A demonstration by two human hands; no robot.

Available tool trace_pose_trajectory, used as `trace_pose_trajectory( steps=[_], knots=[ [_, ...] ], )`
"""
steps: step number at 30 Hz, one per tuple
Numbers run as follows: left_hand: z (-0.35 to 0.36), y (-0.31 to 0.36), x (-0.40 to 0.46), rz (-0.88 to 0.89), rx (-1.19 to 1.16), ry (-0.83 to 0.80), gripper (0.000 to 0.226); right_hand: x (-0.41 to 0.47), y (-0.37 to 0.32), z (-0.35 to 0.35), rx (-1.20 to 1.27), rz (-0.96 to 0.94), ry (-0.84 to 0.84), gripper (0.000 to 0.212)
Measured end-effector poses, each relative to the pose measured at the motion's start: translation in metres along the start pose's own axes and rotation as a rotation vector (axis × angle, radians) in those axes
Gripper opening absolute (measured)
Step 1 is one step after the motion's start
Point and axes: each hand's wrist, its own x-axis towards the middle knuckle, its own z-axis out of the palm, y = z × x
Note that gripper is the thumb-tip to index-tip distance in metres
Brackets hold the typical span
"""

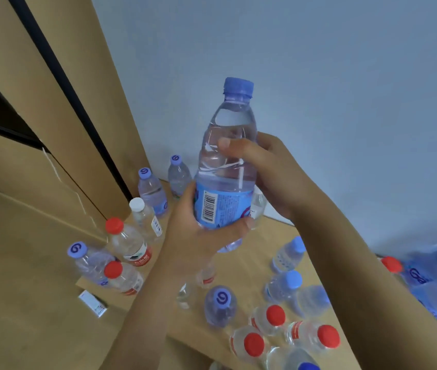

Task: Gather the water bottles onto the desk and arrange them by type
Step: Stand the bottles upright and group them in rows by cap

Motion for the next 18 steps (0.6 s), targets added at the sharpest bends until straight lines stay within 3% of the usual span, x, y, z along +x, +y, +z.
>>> trace_pose_trajectory(
  steps=[3,12,18],
  knots=[
    [0.028,0.007,-0.007,0.041,-0.031,0.025,0.056,-0.018,-0.009,-0.015,0.038,-0.031,0.019,0.028],
    [0.102,0.020,-0.024,0.028,0.043,0.024,0.060,-0.061,-0.029,-0.055,0.072,-0.087,0.319,0.047],
    [0.132,0.027,-0.038,-0.026,-0.092,-0.197,0.061,-0.091,-0.035,-0.097,0.226,-0.084,0.278,0.020]
  ],
)
